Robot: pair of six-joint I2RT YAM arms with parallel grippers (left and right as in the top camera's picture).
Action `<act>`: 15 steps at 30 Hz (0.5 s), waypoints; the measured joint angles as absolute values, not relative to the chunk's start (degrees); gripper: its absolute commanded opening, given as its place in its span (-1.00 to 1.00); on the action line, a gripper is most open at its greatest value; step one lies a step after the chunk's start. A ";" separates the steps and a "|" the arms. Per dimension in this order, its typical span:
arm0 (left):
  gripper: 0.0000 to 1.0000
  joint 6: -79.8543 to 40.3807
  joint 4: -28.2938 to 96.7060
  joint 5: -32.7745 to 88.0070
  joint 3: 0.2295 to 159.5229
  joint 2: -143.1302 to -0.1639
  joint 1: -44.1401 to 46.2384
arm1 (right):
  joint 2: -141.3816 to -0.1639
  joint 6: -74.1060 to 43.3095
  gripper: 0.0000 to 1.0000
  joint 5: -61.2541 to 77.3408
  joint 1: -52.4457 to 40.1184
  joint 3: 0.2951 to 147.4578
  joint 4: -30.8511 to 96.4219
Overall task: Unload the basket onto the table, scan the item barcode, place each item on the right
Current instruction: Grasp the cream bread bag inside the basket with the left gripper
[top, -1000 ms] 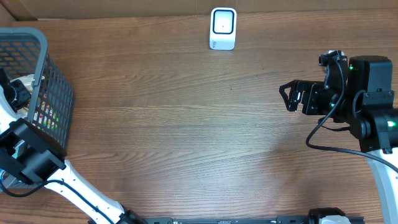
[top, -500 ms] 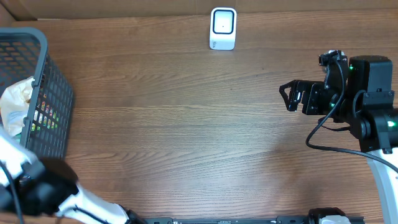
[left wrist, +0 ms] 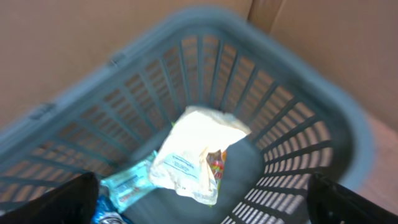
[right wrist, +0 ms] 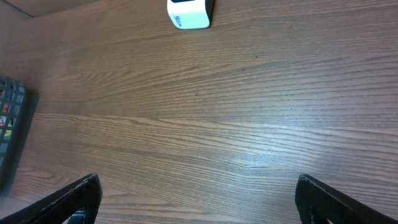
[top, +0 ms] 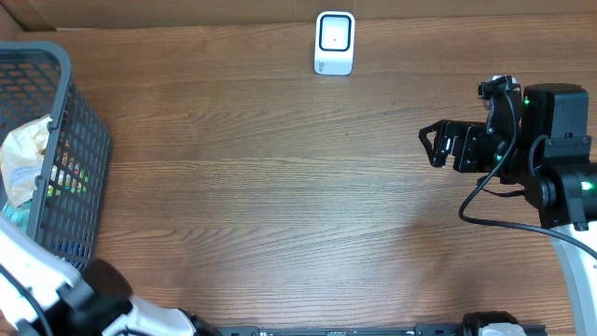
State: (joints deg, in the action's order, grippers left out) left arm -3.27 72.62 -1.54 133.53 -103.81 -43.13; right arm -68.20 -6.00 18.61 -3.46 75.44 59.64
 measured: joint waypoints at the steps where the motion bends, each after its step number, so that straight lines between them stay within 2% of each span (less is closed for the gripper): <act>1: 0.99 -3.27 72.79 -1.52 133.51 -105.82 -43.13 | -68.20 -5.98 1.00 18.61 -3.46 75.44 59.68; 15: 1.00 -3.27 71.46 -1.58 132.86 -129.08 -44.56 | -68.20 -5.98 1.00 19.27 -3.49 75.44 60.16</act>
State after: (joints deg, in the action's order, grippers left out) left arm -3.27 71.46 -1.58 132.86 -129.08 -44.56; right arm -68.20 -5.98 19.27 -3.49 75.44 60.16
